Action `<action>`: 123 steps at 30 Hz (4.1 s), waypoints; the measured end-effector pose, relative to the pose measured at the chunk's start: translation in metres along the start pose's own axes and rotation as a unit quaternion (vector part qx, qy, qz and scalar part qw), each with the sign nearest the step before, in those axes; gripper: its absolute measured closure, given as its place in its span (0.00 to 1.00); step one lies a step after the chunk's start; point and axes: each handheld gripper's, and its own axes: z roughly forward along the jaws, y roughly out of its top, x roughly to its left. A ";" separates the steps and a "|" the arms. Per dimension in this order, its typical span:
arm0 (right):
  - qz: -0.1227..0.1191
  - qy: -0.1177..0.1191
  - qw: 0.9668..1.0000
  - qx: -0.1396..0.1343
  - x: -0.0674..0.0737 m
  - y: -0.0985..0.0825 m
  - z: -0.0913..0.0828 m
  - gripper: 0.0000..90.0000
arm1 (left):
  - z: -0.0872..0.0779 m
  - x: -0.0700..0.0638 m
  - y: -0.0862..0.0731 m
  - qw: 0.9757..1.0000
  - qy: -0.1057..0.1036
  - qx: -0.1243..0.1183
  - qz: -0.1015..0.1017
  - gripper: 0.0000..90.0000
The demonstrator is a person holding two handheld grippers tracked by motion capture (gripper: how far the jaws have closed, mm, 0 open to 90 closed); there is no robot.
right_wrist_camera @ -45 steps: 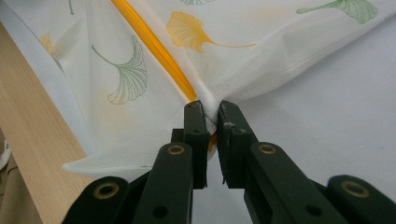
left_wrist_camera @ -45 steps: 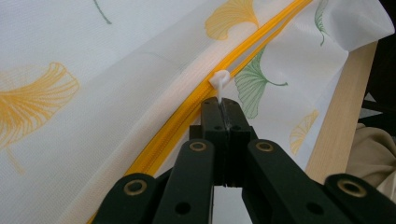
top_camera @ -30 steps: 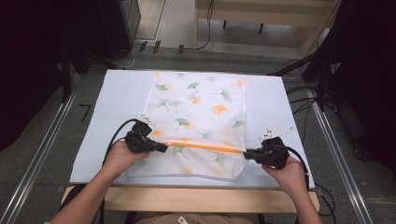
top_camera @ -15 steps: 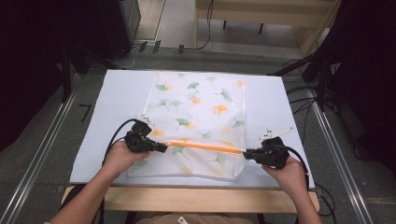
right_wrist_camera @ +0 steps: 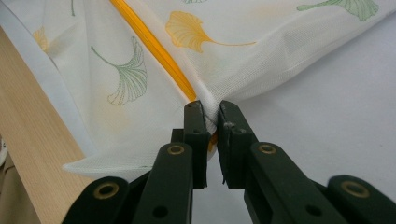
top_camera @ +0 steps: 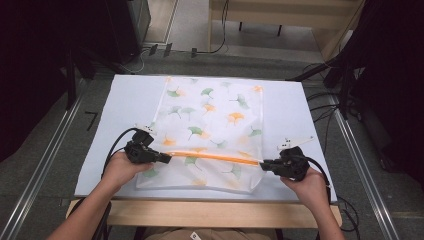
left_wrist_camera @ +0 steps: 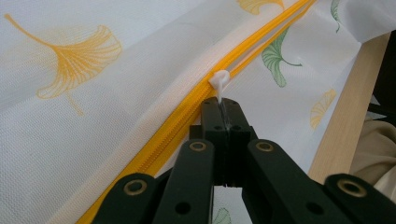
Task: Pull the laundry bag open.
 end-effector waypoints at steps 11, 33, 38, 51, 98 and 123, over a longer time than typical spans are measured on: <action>0.000 0.001 1.000 0.000 -0.001 0.000 0.000 0.94 | -0.001 0.001 0.000 1.000 -0.004 0.003 0.002 1.00; 0.003 0.001 1.000 0.004 -0.001 -0.001 0.000 0.94 | -0.012 0.009 -0.010 1.000 0.005 0.000 -0.011 1.00; 0.002 -0.001 1.000 0.005 -0.001 -0.001 0.001 0.94 | -0.013 0.010 -0.012 1.000 0.006 -0.003 -0.016 1.00; 0.002 0.000 1.000 0.005 -0.002 -0.001 0.000 0.94 | -0.013 0.011 -0.012 1.000 0.003 -0.002 -0.015 1.00; 0.003 -0.002 1.000 0.008 -0.003 -0.002 0.001 0.94 | -0.030 0.024 -0.029 0.999 0.014 -0.007 -0.035 1.00; 0.005 -0.004 1.000 0.012 -0.004 -0.002 0.002 0.94 | -0.044 0.036 -0.045 0.998 0.023 -0.012 -0.053 1.00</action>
